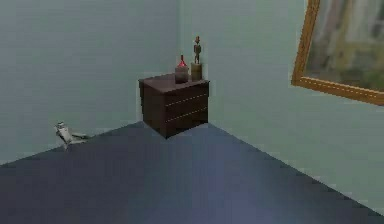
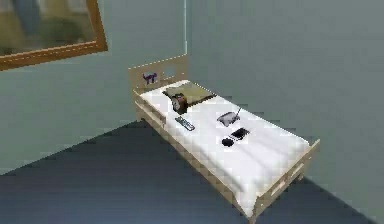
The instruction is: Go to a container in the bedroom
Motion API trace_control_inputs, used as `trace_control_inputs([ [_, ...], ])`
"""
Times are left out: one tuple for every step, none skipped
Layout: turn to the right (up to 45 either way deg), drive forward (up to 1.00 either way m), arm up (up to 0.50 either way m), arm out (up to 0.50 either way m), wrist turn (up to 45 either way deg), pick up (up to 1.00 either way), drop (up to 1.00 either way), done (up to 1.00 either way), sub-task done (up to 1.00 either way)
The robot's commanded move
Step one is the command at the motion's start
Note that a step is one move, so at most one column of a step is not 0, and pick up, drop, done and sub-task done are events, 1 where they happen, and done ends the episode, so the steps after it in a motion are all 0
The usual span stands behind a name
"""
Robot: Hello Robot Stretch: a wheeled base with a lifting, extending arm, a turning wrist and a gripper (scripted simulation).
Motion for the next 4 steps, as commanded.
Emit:
trace_control_inputs([
  [0.0, 1.0, 0.0, 0.0, 0.0, 0.0, 0.0, 0.0, 0.0],
  [0.0, 1.0, 0.0, 0.0, 0.0, 0.0, 0.0, 0.0, 0.0],
  [18.0, 0.0, 0.0, 0.0, 0.0, 0.0, 0.0, 0.0, 0.0],
  [0.0, 0.1, 0.0, 0.0, 0.0, 0.0, 0.0, 0.0, 0.0],
])
